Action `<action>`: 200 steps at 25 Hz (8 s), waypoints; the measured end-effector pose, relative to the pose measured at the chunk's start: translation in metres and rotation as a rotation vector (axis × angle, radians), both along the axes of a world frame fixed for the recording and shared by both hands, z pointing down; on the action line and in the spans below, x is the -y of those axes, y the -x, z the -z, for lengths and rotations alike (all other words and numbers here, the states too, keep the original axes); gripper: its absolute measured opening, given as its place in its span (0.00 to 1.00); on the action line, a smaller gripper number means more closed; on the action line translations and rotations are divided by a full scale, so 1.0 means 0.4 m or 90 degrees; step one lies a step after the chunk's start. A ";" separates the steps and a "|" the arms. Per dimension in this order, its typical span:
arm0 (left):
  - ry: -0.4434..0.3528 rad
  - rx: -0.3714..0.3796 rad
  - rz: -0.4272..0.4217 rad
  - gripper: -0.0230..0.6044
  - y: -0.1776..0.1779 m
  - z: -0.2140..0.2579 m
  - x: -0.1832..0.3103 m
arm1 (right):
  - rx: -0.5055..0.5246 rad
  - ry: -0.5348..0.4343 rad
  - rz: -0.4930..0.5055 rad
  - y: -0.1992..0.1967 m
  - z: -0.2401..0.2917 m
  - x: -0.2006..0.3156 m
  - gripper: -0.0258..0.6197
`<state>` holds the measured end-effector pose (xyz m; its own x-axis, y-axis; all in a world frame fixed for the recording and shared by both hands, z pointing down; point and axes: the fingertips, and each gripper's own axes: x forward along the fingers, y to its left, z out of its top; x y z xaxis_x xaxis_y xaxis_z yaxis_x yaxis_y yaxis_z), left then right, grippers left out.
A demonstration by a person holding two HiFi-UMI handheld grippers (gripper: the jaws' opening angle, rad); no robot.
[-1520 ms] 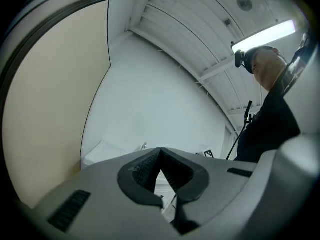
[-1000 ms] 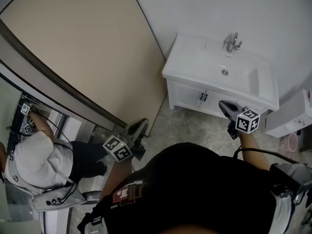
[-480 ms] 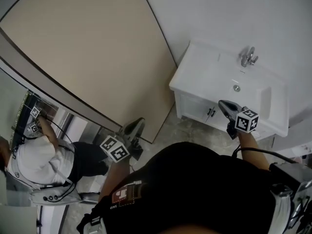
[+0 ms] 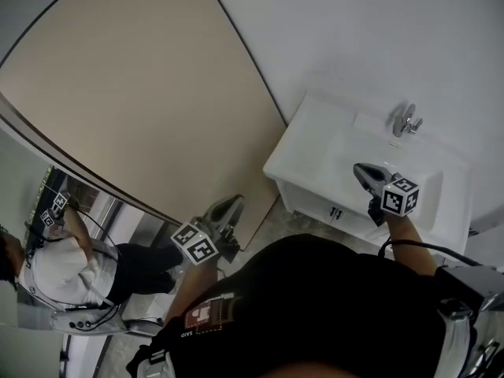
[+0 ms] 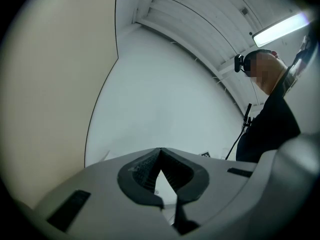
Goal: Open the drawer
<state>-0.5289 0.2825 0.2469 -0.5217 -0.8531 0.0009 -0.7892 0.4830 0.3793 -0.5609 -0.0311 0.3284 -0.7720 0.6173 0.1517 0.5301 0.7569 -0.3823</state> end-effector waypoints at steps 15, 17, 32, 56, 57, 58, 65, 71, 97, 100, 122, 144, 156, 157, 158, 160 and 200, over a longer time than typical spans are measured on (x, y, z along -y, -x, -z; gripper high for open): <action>-0.025 -0.028 -0.276 0.03 0.344 -0.067 0.326 | -0.046 -0.028 -0.259 0.010 -0.066 0.281 0.04; -0.038 -0.031 -0.321 0.03 0.411 -0.075 0.356 | -0.041 -0.029 -0.311 0.032 -0.049 0.295 0.04; -0.011 -0.084 -0.579 0.03 0.631 -0.157 0.476 | -0.089 -0.048 -0.516 0.064 -0.028 0.197 0.04; 0.136 -0.108 -0.777 0.03 0.030 -0.267 0.979 | -0.088 0.022 -0.577 -0.410 -0.276 0.480 0.04; 0.147 -0.114 -0.795 0.03 -0.004 -0.283 0.993 | -0.092 0.026 -0.582 -0.431 -0.294 0.482 0.04; 0.156 -0.119 -0.812 0.03 -0.038 -0.299 1.008 | -0.095 0.029 -0.588 -0.450 -0.312 0.488 0.04; 0.212 -0.126 -0.935 0.03 -0.237 -0.399 1.097 | -0.117 0.045 -0.652 -0.593 -0.433 0.548 0.04; 0.271 -0.134 -1.011 0.03 -0.394 -0.488 1.117 | -0.130 0.075 -0.716 -0.731 -0.556 0.569 0.04; 0.471 -0.166 -1.032 0.03 -0.688 -1.086 1.093 | -0.165 0.094 -0.783 -0.833 -1.126 0.686 0.05; 0.480 -0.149 -1.024 0.03 -0.672 -1.136 1.099 | -0.162 0.099 -0.791 -0.822 -1.163 0.702 0.06; 0.535 -0.068 -1.003 0.03 -0.703 -1.330 1.162 | -0.067 0.142 -0.785 -0.780 -1.315 0.780 0.21; 0.556 -0.038 -1.009 0.03 -0.734 -1.358 1.162 | -0.078 0.099 -0.770 -0.699 -1.327 0.862 0.31; 0.544 -0.042 -1.000 0.03 -0.717 -1.336 1.166 | -0.108 0.055 -0.767 -0.710 -1.338 0.864 0.25; 0.543 -0.043 -0.999 0.03 -0.717 -1.334 1.168 | -0.109 0.052 -0.765 -0.710 -1.337 0.865 0.25; 0.542 -0.044 -0.998 0.03 -0.717 -1.332 1.169 | -0.111 0.050 -0.763 -0.711 -1.336 0.865 0.25; 0.540 -0.047 -0.999 0.03 -0.718 -1.328 1.170 | -0.114 0.046 -0.757 -0.710 -1.336 0.864 0.24; 0.513 -0.006 -1.058 0.03 -0.821 -1.286 1.107 | -0.110 0.044 -0.813 -0.961 -1.337 0.668 0.24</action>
